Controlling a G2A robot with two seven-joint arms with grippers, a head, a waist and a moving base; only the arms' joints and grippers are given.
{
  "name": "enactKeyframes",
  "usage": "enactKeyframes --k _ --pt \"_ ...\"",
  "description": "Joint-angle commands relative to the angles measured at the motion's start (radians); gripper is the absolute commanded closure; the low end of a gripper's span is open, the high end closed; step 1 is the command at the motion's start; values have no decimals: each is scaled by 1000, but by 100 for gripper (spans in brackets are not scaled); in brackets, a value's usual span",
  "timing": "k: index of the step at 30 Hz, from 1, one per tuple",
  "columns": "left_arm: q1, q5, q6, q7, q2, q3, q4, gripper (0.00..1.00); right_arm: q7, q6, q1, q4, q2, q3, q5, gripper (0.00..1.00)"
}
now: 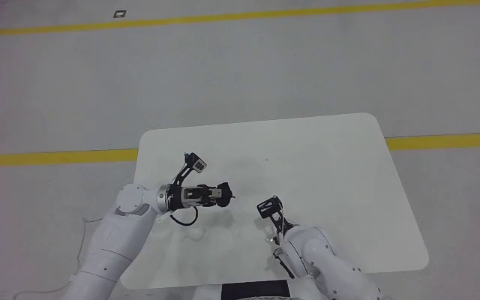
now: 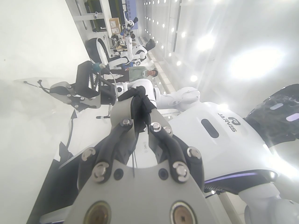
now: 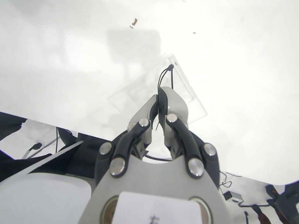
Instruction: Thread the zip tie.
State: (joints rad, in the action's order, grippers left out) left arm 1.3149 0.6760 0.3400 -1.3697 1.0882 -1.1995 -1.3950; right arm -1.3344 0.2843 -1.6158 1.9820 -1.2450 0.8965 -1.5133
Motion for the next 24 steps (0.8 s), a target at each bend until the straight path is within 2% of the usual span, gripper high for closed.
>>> enactKeyframes --k 1,12,18,24 --pt "0 0 0 0 0 0 0 100 4 -6 -6 3 0 7 6 100" --pt "0 0 0 0 0 0 0 100 16 -23 -15 -5 -6 19 22 97" --pt "0 0 0 0 0 0 0 100 19 -27 -13 -12 -10 21 27 100" --pt "0 0 0 0 0 0 0 100 21 -30 -13 -16 -14 23 30 95"
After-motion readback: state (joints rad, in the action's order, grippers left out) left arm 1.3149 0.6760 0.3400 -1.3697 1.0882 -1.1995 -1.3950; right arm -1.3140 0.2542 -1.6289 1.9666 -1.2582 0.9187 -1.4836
